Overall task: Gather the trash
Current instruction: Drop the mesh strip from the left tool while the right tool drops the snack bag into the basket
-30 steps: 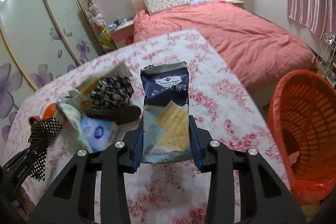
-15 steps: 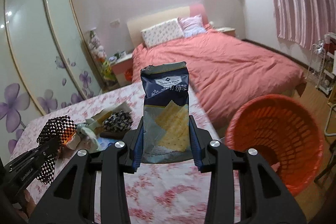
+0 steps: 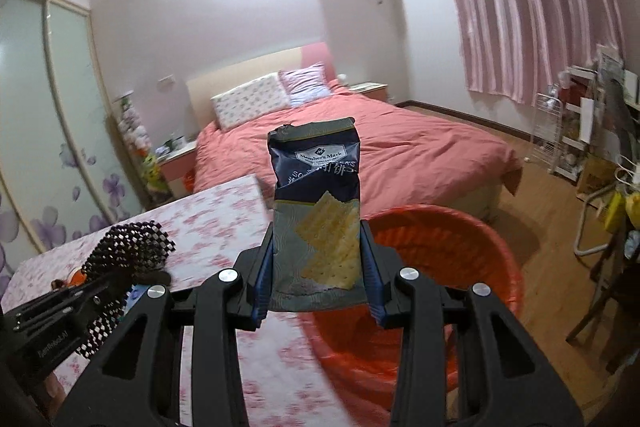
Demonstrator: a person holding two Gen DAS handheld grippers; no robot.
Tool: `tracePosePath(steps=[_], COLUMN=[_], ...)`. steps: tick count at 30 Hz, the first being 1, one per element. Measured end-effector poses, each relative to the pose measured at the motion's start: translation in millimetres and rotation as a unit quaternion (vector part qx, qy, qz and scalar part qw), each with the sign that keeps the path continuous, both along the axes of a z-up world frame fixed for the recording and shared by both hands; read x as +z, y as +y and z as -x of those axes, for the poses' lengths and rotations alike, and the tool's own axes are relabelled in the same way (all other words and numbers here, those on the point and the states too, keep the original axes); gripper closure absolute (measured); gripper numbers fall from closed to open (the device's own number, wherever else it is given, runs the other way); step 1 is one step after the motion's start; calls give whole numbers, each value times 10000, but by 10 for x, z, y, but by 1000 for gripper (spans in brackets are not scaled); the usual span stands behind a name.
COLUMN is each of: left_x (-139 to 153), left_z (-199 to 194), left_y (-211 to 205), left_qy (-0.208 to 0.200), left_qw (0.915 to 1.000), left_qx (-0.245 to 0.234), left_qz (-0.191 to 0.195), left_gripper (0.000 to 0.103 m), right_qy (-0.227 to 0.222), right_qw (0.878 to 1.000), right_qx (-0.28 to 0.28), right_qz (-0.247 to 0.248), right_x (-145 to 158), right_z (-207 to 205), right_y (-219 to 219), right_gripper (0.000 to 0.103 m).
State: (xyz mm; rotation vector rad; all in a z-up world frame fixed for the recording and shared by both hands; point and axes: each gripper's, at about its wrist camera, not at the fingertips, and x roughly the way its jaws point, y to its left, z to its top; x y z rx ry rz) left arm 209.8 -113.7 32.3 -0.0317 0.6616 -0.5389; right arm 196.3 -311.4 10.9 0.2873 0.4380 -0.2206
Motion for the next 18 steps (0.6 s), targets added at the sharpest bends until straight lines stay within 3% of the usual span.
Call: tracePosePath(steps=[14, 16, 18], left_x=[-336, -456, -566], left_z=[-273, -344, -439], left_y=[-1209, -1335, -1388], left_qy=[361, 467, 585], left_qw=[9951, 9941, 9938], left_qx=[-915, -952, -894], left_qz=[-120, -217, -312], left_gripper=[91, 84, 69], right_qy=[69, 117, 226], right_qw=[9976, 9970, 9962], right_qx=[-479, -482, -485], right_qz=[-487, -599, -694], right_x=[-284, -346, -436], right_z=[-31, -61, -92], right_y=[-629, -710, -793], right_gripper=[64, 63, 62])
